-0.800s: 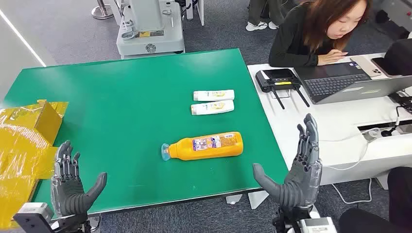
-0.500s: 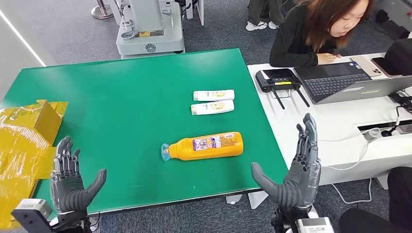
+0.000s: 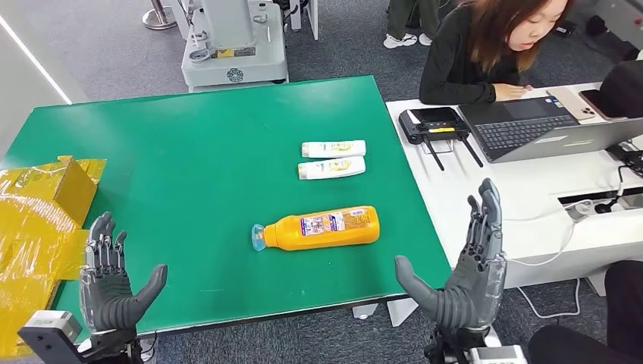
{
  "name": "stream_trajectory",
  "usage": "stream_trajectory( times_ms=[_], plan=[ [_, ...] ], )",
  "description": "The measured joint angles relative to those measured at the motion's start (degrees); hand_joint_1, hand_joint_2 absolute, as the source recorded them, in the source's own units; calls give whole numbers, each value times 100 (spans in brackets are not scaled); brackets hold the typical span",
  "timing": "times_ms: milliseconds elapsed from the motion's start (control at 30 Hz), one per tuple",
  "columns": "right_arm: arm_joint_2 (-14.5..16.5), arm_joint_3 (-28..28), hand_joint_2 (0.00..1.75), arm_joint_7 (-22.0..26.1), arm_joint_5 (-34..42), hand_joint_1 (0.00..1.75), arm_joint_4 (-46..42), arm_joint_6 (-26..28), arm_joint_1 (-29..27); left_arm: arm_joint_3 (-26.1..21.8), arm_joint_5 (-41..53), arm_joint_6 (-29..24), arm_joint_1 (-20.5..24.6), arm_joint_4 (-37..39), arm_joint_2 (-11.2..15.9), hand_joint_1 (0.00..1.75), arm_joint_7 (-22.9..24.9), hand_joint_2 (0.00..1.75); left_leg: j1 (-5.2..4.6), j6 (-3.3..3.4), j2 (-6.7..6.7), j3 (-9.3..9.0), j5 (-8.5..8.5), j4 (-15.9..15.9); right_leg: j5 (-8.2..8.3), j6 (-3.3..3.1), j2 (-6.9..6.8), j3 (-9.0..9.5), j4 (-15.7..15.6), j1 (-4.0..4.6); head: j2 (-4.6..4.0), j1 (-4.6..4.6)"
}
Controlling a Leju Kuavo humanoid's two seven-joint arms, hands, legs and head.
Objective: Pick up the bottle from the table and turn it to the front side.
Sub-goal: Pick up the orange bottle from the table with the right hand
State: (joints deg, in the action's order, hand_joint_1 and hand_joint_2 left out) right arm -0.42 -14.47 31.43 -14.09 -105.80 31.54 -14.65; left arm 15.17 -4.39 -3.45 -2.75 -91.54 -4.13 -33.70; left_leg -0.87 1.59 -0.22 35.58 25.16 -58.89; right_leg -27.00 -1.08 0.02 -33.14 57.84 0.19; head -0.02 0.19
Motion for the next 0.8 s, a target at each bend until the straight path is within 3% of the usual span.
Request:
stream_trajectory(
  times_ms=[533,800],
  plan=[
    [-71,314,175,213,298,0,137,-231,-136,68,287,-258,77,47,-128,0,75,175,0,1,0,0,0,0,1,1,0,-1,-2,0,0,1],
    [-267,368,175,-172,-827,0,719,-197,266,158,242,-174,449,376,-256,0,15,175,0,2,3,-2,-3,-2,9,1,4,1,-1,0,0,1]
  ],
)
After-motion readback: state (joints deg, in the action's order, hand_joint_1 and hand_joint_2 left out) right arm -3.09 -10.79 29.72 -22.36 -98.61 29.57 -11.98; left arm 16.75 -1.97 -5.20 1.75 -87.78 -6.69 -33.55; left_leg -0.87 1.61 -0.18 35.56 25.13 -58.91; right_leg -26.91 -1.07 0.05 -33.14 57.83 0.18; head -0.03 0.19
